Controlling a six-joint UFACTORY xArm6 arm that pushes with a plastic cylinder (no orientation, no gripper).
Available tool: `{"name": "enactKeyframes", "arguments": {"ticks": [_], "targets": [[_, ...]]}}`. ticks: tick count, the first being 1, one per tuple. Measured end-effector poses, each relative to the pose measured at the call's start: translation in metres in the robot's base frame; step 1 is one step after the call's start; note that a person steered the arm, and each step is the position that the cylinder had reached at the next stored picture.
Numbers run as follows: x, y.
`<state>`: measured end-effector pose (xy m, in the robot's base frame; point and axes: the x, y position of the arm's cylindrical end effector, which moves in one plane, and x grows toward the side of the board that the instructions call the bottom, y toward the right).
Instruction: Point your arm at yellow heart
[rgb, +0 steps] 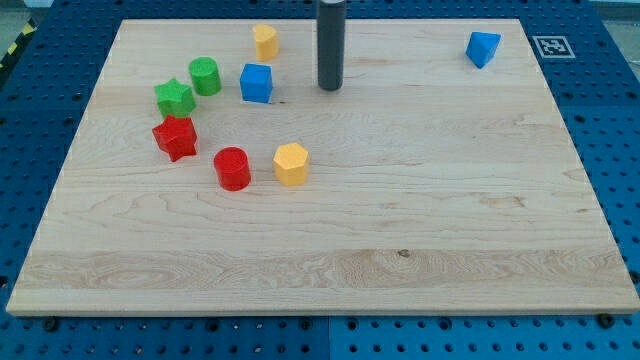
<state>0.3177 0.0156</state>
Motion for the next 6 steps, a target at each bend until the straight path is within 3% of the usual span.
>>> {"name": "enactKeyframes", "arguments": {"ticks": [2, 3, 5, 6], "targets": [[-0.096, -0.019], [-0.124, -0.048], [-0.122, -0.144], [-0.113, -0.149]]}}
